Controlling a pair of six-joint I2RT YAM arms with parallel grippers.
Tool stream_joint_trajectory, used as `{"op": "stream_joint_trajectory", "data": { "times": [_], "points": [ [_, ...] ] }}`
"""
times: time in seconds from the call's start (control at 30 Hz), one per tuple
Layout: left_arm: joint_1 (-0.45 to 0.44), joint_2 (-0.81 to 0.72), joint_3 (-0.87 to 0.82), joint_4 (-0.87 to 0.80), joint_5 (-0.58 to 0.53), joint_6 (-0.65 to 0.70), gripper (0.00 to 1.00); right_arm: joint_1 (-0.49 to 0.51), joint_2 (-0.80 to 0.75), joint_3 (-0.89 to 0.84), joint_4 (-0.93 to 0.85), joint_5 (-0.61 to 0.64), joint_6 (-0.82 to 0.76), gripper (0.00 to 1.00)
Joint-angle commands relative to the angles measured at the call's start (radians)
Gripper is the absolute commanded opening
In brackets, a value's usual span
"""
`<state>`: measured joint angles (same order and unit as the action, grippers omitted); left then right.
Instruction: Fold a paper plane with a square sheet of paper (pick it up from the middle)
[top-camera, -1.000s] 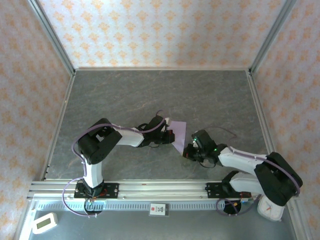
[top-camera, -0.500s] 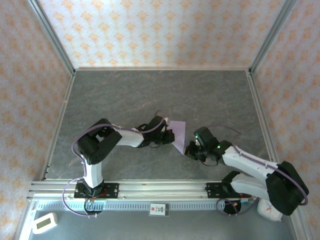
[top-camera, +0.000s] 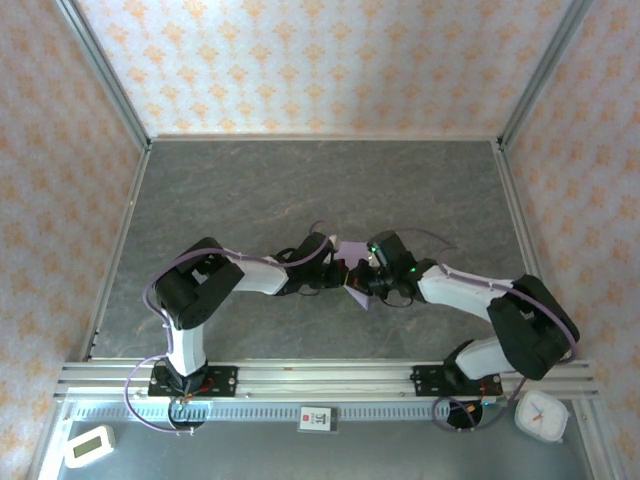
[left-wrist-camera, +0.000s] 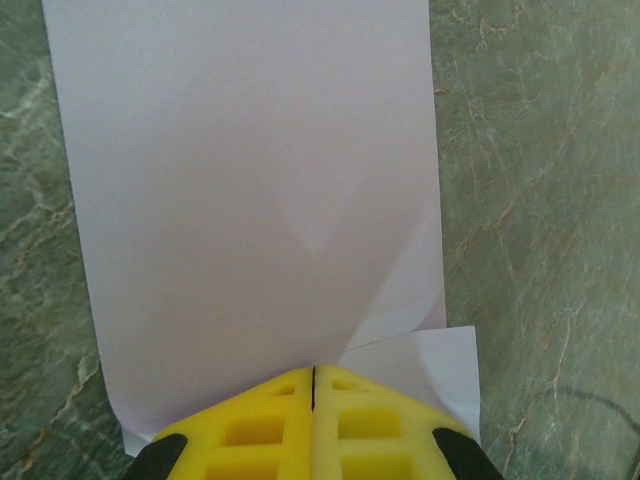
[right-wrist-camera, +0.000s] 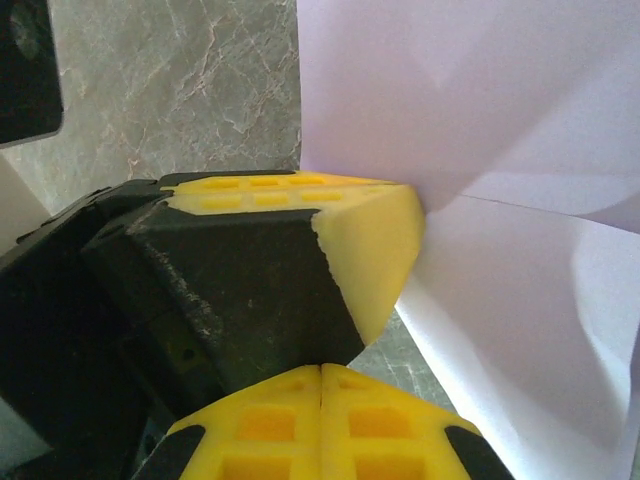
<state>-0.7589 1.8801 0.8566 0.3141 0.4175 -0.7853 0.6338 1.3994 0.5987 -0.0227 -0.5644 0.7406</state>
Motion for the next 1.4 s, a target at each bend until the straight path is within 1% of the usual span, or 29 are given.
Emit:
{"op": "stream_joint_trajectory", "data": {
  "times": [0.0,0.13,0.23,0.5,0.63,0.67,0.8,0.93,1.0,1.17,1.37],
  "points": [
    [0.004,0.095,-0.038,-0.187,-0.104,0.000,0.00,-0.004,0.047,-0.081,0.067,0.014,0.007,0.00],
    [0.005,0.096,-0.047,-0.188,-0.104,0.001,0.00,-0.038,0.047,-0.169,0.083,0.032,-0.001,0.00],
    [0.004,0.099,-0.047,-0.187,-0.102,-0.002,0.00,-0.045,0.040,-0.216,0.080,0.034,-0.007,0.00],
    [0.007,0.092,-0.026,-0.202,-0.098,0.007,0.00,-0.051,0.000,-0.275,0.042,0.059,0.004,0.00],
    [0.013,0.035,0.017,-0.230,-0.093,0.032,0.00,-0.052,0.015,-0.284,0.037,0.060,0.008,0.00],
    [0.016,-0.008,0.025,-0.230,-0.086,0.032,0.00,-0.052,0.019,-0.284,0.033,0.062,0.007,0.00],
    [0.017,-0.098,0.066,-0.244,-0.047,0.027,0.00,-0.052,0.015,-0.291,0.026,0.071,0.009,0.00],
    [0.000,-0.142,0.053,-0.199,0.009,-0.024,0.00,-0.052,0.011,-0.300,0.023,0.072,0.010,0.00],
    [-0.018,-0.147,0.040,-0.162,0.018,-0.049,0.00,-0.052,0.013,-0.302,0.023,0.073,0.010,0.00],
    [-0.061,-0.105,0.036,-0.078,0.035,-0.095,0.00,-0.052,0.027,-0.307,0.024,0.073,0.011,0.00],
    [-0.081,-0.060,0.009,-0.013,0.033,-0.142,0.00,-0.051,0.029,-0.303,0.013,0.076,0.013,0.00]
  ]
}}
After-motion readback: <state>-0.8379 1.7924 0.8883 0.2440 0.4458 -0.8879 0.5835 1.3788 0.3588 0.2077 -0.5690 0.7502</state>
